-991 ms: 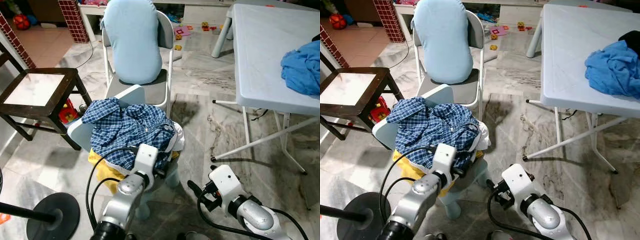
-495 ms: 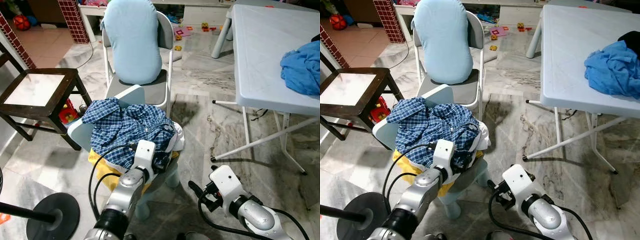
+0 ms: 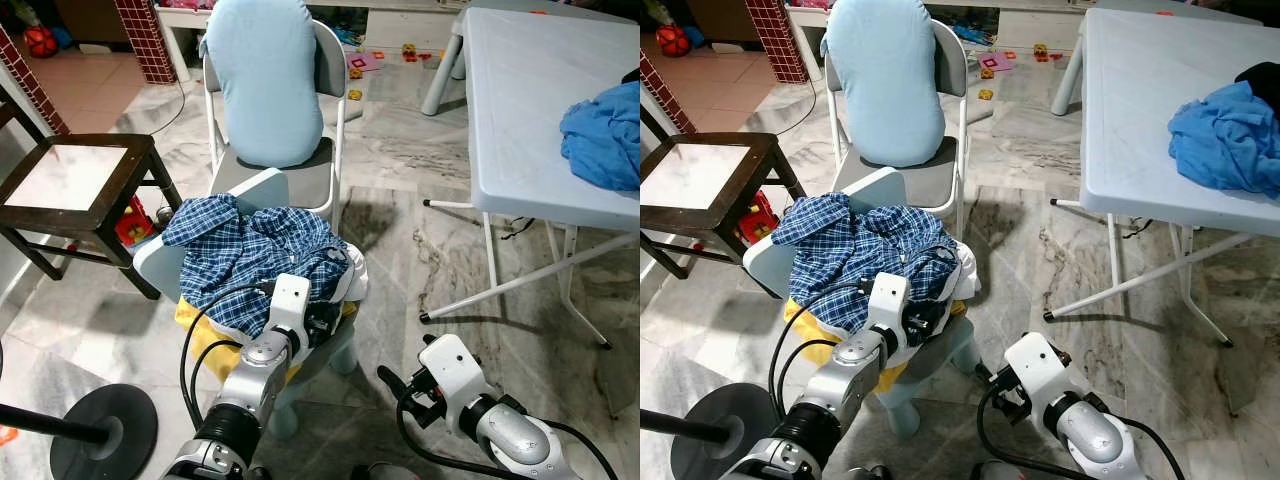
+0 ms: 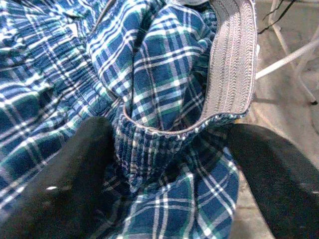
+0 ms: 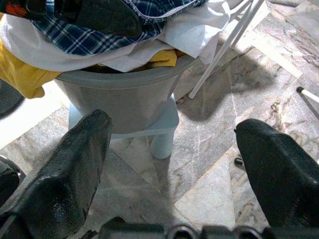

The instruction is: Hang hanger

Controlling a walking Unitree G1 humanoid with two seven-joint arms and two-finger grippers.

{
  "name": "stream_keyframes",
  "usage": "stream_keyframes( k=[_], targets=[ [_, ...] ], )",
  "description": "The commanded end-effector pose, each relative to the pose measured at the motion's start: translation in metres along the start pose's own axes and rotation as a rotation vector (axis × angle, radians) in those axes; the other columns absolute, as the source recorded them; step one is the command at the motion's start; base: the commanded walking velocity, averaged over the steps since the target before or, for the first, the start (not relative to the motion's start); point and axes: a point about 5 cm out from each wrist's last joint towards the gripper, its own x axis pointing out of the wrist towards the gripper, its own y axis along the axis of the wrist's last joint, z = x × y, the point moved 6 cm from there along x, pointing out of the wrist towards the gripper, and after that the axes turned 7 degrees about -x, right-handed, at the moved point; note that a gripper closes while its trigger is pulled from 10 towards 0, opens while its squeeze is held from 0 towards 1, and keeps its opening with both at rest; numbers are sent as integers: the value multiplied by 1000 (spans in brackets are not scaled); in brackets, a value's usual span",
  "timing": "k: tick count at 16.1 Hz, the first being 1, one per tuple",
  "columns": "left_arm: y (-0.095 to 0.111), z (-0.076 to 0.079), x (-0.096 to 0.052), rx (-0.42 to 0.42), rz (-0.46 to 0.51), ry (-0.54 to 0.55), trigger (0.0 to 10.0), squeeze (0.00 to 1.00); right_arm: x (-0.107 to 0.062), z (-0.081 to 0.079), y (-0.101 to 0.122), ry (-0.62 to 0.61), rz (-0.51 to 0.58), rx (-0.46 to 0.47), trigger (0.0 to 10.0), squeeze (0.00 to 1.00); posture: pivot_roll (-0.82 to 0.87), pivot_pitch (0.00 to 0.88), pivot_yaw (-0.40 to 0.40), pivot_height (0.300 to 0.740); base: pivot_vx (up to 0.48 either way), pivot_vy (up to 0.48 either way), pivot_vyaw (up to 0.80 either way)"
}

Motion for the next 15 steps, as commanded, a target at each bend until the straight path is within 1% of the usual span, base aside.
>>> stream_keyframes(
  k=[1, 3, 6, 10, 13, 15],
  targets=[
    [-2, 2, 1, -14, -6, -9, 0, 0, -1, -5, -2, 19, -7, -5, 10000, 0, -248, 159, -21, 740, 0, 0, 0],
    [-3, 5, 2, -20, -2, -27, 0, 0, -1, -4, -5, 17, -10, -5, 10000, 0, -247, 159, -21, 740, 0, 0, 0],
    [-3, 6, 2, -20, 6, -36, 0, 0, -1, -5, -6, 17, -11, -7, 10000, 0, -242, 159, -23, 740, 0, 0, 0],
    [6, 4, 4, 17, 45, -28, 0, 0, 0, -4, -5, 15, -7, -13, 10000, 0, -239, 155, -21, 740, 0, 0, 0],
    [7, 2, 4, 43, 55, -21, 0, 0, 2, -5, -3, 15, -1, -14, 10000, 0, -235, 152, -20, 740, 0, 0, 0],
    [10, 3, 3, 54, 85, -20, 0, 0, 2, -5, -2, 18, 1, -12, 10000, 0, -229, 151, -20, 740, 0, 0, 0]
  ],
)
